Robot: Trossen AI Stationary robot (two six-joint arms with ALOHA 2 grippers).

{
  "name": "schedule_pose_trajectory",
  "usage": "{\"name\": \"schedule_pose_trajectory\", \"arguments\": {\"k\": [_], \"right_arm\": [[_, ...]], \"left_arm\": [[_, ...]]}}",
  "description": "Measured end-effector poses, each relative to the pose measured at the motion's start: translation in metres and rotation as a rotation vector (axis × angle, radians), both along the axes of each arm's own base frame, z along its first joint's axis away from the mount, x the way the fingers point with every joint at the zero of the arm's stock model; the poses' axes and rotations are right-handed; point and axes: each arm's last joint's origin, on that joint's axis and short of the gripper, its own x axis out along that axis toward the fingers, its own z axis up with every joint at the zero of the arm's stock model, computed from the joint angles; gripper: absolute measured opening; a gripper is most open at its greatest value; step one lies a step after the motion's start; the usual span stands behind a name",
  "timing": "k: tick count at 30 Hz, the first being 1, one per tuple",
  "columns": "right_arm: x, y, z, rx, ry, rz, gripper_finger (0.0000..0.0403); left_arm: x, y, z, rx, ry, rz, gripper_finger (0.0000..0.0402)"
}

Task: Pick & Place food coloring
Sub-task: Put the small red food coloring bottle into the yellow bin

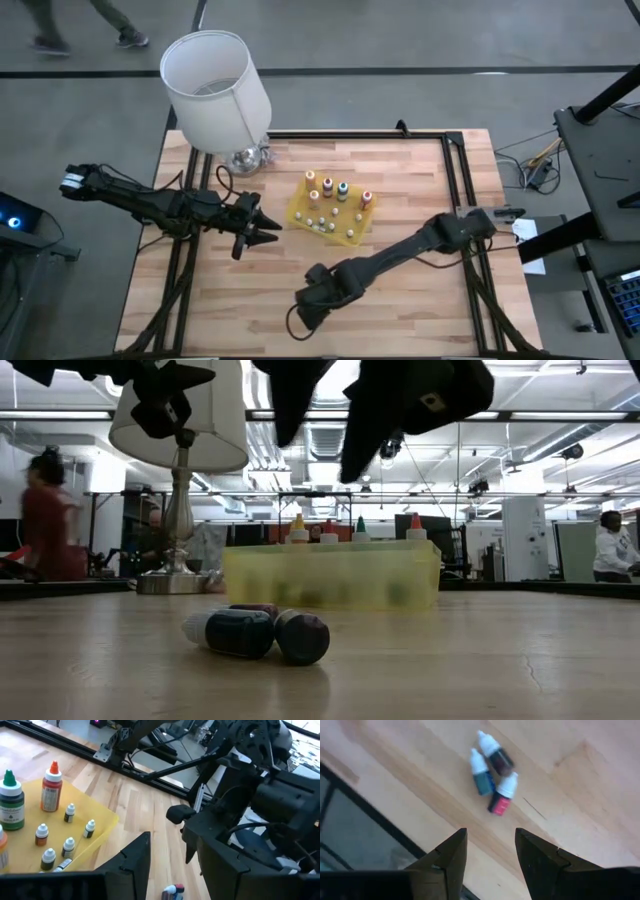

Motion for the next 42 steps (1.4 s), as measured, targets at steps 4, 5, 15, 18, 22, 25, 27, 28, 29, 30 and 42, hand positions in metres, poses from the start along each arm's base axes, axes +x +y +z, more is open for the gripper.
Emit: {"name": "schedule_pose_trajectory", "arguments": {"k": [4, 5, 15, 18, 22, 25, 27, 28, 29, 30, 42], "right_arm": [[0.004, 0.000, -0.003, -0.016, 0.063, -0.019, 0.0149], [0.006, 0.000, -0.005, -0.020, 0.071, -0.020, 0.0148], [0.012, 0.004, -0.021, -0.006, 0.096, -0.017, 0.0154], [0.012, 0.004, -0.025, -0.009, 0.104, -0.010, 0.0168], [0.012, 0.004, -0.027, -0.011, 0.113, -0.022, 0.0191], [0.011, 0.003, -0.034, -0.017, 0.131, -0.031, 0.0206], [0.010, 0.003, -0.039, -0.022, 0.142, -0.030, 0.0213], [0.010, 0.003, -0.042, -0.023, 0.142, -0.030, 0.0216], [0.010, 0.003, -0.045, -0.021, 0.141, -0.030, 0.0218], [0.010, 0.003, -0.048, -0.019, 0.139, -0.030, 0.0219], [0.012, 0.002, -0.063, -0.007, 0.134, -0.090, 0.0221]], "left_arm": [[0.000, 0.000, 0.000, 0.004, -0.003, -0.001, 0.0133], [0.000, 0.000, 0.000, 0.004, -0.003, -0.001, 0.0133], [0.000, 0.000, 0.001, 0.022, -0.008, -0.004, 0.0133], [0.000, 0.000, 0.001, 0.022, -0.008, -0.004, 0.0133], [0.000, 0.000, 0.001, 0.026, -0.009, -0.004, 0.0133], [0.000, 0.000, 0.001, 0.027, -0.008, -0.005, 0.0133], [0.000, 0.000, 0.001, 0.027, -0.008, -0.005, 0.0133], [0.000, 0.000, 0.001, 0.027, -0.008, -0.005, 0.0133], [0.000, 0.000, 0.001, 0.027, -0.008, -0.005, 0.0133], [0.000, 0.000, 0.001, 0.027, -0.008, -0.005, 0.0133], [0.000, 0.000, 0.001, 0.026, -0.008, -0.004, 0.0133]]}}
